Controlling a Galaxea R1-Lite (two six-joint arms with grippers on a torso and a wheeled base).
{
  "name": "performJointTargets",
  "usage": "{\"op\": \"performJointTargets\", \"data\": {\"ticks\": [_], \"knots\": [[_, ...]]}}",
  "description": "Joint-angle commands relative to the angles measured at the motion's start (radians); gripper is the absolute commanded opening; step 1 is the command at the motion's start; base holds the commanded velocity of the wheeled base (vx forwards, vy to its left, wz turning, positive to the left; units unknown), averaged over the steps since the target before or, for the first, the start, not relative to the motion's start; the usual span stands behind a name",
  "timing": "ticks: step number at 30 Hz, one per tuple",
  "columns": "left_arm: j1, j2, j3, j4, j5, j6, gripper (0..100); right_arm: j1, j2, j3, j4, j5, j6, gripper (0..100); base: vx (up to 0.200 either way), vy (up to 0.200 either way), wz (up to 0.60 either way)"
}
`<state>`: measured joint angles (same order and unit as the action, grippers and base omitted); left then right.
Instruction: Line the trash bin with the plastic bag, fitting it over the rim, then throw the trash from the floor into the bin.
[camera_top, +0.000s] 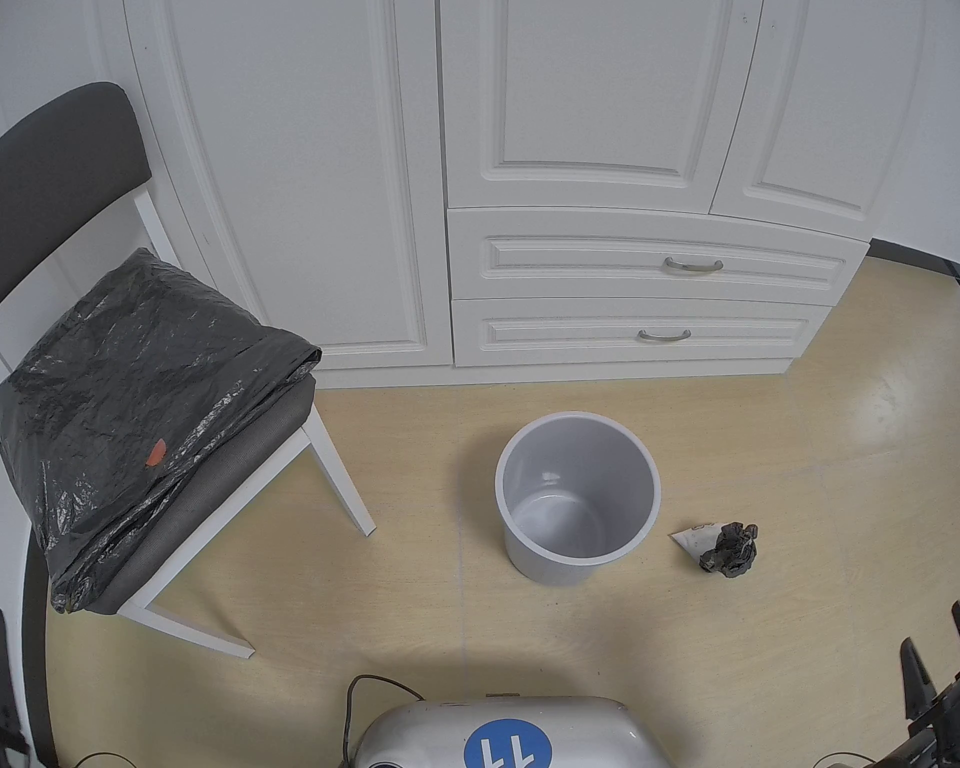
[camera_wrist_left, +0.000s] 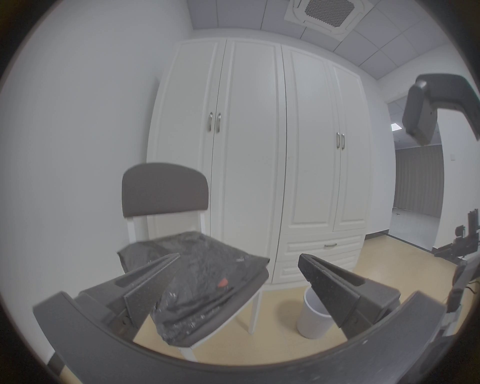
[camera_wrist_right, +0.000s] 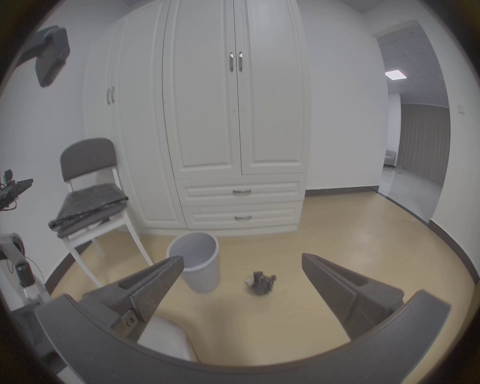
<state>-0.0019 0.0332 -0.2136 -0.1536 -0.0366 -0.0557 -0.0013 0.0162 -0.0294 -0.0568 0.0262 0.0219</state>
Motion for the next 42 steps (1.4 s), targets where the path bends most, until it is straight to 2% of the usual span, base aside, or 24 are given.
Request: {"op": "performJointTargets", "data": {"ticks": [1, 3, 4, 5, 8, 9, 10, 12, 14, 17, 19, 20, 21, 22, 24, 25, 26, 27, 28, 29, 30, 34, 42], "knots": [[-0.015, 0.211, -0.363, 0.289, 0.076, 0.047, 100, -0.019, 0.048, -0.155, -0.078, 0.161, 0.062, 100, 0.0, 0.0, 0.0], [-0.016, 0.277, -0.417, 0.367, 0.124, 0.047, 100, -0.042, 0.08, -0.156, -0.038, 0.201, 0.038, 100, 0.0, 0.0, 0.0], [-0.016, 0.363, -0.461, 0.45, 0.172, 0.05, 100, -0.066, 0.179, -0.175, 0.008, 0.23, 0.03, 100, 0.0, 0.0, 0.0], [-0.016, 0.425, -0.478, 0.49, 0.192, 0.056, 100, -0.075, 0.258, -0.202, 0.025, 0.232, 0.03, 100, 0.0, 0.0, 0.0], [-0.004, 0.588, -0.481, 0.523, 0.213, 0.083, 100, -0.089, 0.493, -0.331, 0.023, 0.215, 0.05, 100, 0.0, 0.0, 0.0], [-0.004, 0.588, -0.481, 0.523, 0.213, 0.083, 100, -0.089, 0.493, -0.331, 0.023, 0.215, 0.05, 100, 0.0, 0.0, 0.0], [0.014, 0.685, -0.478, 0.525, 0.227, 0.103, 100, -0.097, 0.623, -0.431, 0.014, 0.179, 0.072, 100, 0.0, 0.0, 0.0], [0.062, 0.751, -0.467, 0.529, 0.245, 0.137, 100, -0.086, 0.72, -0.506, -0.003, 0.135, 0.07, 100, 0.0, 0.0, 0.0], [0.135, 0.775, -0.441, 0.536, 0.248, 0.249, 100, -0.08, 0.805, -0.563, -0.02, 0.086, 0.07, 100, 0.0, 0.0, 0.0], [0.312, 0.783, -0.372, 0.525, 0.238, 0.505, 100, -0.065, 0.912, -0.61, -0.057, 0.026, 0.073, 100, 0.0, 0.0, 0.0], [0.439, 0.812, -0.342, 0.5, 0.192, 0.629, 100, -0.022, 0.943, -0.589, -0.077, 0.001, 0.081, 100, 0.0, 0.0, 0.0], [0.517, 0.847, -0.325, 0.465, 0.109, 0.682, 100, 0.009, 0.952, -0.555, -0.089, -0.009, 0.096, 100, 0.0, 0.0, 0.0], [0.553, 0.863, -0.316, 0.448, 0.064, 0.698, 100, 0.018, 0.956, -0.541, -0.1, -0.008, 0.105, 100, 0.0, 0.0, 0.0], [0.629, 0.892, -0.299, 0.408, -0.026, 0.732, 100, 0.032, 0.975, -0.535, -0.127, -0.003, 0.119, 100, 0.0, 0.0, 0.0], [0.755, 0.936, -0.27, 0.345, -0.154, 0.787, 100, 0.04, 1.025, -0.529, -0.179, -0.012, 0.131, 100, 0.0, 0.0, 0.0], [0.755, 0.936, -0.27, 0.345, -0.154, 0.787, 100, 0.04, 1.025, -0.529, -0.179, -0.012, 0.131, 100, 0.0, 0.0, 0.0], [0.859, 0.979, -0.245, 0.304, -0.246, 0.855, 100, 0.037, 1.065, -0.523, -0.221, -0.012, 0.133, 100, 0.0, 0.0, 0.0], [0.859, 0.979, -0.245, 0.304, -0.246, 0.855, 100, 0.037, 1.065, -0.523, -0.221, -0.012, 0.133, 100, 0.0, 0.0, 0.0], [0.932, 0.979, -0.22, 0.305, -0.333, 0.896, 100, 0.035, 1.082, -0.503, -0.241, -0.008, 0.131, 100, 0.0, 0.0, 0.0], [0.942, 0.976, -0.216, 0.305, -0.345, 0.899, 100, 0.035, 1.085, -0.501, -0.241, -0.009, 0.131, 100, 0.0, 0.0, 0.0], [0.982, 0.961, -0.185, 0.301, -0.399, 0.913, 100, 0.033, 1.096, -0.498, -0.242, -0.009, 0.13, 100, 0.0, 0.0, 0.0], [0.982, 0.927, -0.132, 0.295, -0.404, 0.936, 100, 0.033, 1.094, -0.501, -0.241, -0.009, 0.131, 100, 0.0, 0.0, 0.0], [0.987, 1.019, -0.119, 0.286, -0.411, 0.956, 100, 0.03, 1.091, -0.501, -0.242, -0.014, 0.128, 100, 0.0, 0.0, 0.0]]}}
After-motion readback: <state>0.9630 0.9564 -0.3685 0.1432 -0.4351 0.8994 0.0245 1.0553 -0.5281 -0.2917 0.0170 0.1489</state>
